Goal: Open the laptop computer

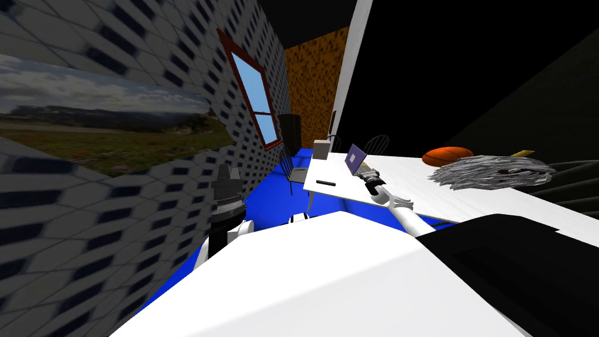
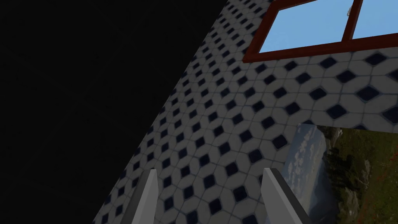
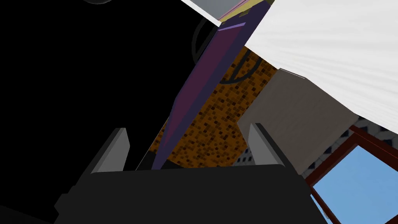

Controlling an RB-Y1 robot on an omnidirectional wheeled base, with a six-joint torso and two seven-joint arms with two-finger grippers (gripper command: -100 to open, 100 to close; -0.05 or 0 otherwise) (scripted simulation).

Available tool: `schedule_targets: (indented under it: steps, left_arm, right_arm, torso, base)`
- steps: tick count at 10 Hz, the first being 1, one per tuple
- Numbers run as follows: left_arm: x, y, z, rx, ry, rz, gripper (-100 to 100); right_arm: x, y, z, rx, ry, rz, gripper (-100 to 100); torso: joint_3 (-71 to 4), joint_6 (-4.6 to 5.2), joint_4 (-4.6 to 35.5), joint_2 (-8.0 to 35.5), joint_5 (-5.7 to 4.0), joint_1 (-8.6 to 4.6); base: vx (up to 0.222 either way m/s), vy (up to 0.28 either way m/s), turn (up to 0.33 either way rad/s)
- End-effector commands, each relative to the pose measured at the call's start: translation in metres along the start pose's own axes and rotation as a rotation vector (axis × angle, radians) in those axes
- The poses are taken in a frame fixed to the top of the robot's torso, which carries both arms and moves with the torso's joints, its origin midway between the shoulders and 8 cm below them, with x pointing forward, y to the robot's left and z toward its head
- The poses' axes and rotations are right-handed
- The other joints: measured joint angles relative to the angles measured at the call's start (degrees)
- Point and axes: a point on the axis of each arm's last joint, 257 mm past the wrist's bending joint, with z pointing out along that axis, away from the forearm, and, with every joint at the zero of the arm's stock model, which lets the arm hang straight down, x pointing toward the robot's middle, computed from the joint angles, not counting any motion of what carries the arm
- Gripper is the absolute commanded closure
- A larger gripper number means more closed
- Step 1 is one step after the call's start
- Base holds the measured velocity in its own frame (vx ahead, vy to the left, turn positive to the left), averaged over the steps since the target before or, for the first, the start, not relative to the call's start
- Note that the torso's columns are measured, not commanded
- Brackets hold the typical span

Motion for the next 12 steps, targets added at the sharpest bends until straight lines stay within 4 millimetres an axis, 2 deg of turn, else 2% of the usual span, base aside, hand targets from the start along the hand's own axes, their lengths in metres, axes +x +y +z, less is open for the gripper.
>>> schedule_targets:
  steps: [1, 3, 4, 7, 8, 10, 11, 12]
  left_arm:
    - [0.0, 0.0, 0.0, 0.0, 0.0, 0.0, 0]
    - [0.0, 0.0, 0.0, 0.0, 0.0, 0.0, 0]
    - [0.0, 0.0, 0.0, 0.0, 0.0, 0.0, 0]
    - [0.0, 0.0, 0.0, 0.0, 0.0, 0.0, 0]
    - [0.0, 0.0, 0.0, 0.0, 0.0, 0.0, 0]
    - [0.0, 0.0, 0.0, 0.0, 0.0, 0.0, 0]
    - [0.0, 0.0, 0.0, 0.0, 0.0, 0.0, 0]
    - [0.0, 0.0, 0.0, 0.0, 0.0, 0.0, 0]
  right_arm:
    - [0.012, -0.043, 0.006, 0.083, 0.048, -0.129, -100]
    - [0.018, -0.081, 0.011, 0.15, 0.084, -0.232, -100]
    - [0.018, -0.081, 0.011, 0.15, 0.084, -0.232, -100]
    - [0.018, -0.13, 0.015, 0.232, 0.125, -0.355, -100]
    - [0.018, -0.13, 0.015, 0.232, 0.125, -0.355, -100]
    - [0.015, -0.16, 0.015, 0.283, 0.149, -0.43, -100]
    - [0.016, -0.15, 0.016, 0.266, 0.14, -0.404, -100]
    - [0.016, -0.152, 0.016, 0.27, 0.142, -0.409, -100]
  torso:
    - [0.0, -0.06, 0.0, 0.0, -0.01, -0.02]
    - [0.0, -0.04, 0.0, 0.0, 0.03, 0.09]
    - [0.0, -0.03, 0.0, 0.0, 0.03, 0.08]
    - [0.0, -0.05, 0.0, 0.0, 0.0, 0.01]
    - [0.0, -0.05, 0.0, 0.0, 0.02, 0.07]
    - [0.0, -0.04, 0.0, 0.0, -0.01, 0.01]
    - [0.0, -0.06, 0.0, 0.0, 0.01, 0.04]
    - [0.0, -0.02, 0.0, 0.0, -0.01, 0.0]
  base:
    - [0.04, 0.053, 0.236]
    - [0.048, 0.057, 0.196]
    - [0.026, 0.043, 0.032]
    - [0.025, 0.039, 0.129]
    - [0.03, 0.028, 0.048]
    - [0.025, 0.027, 0.1]
    - [0.014, 0.011, 0.029]
    - [0.0, 0.0, 0.0]
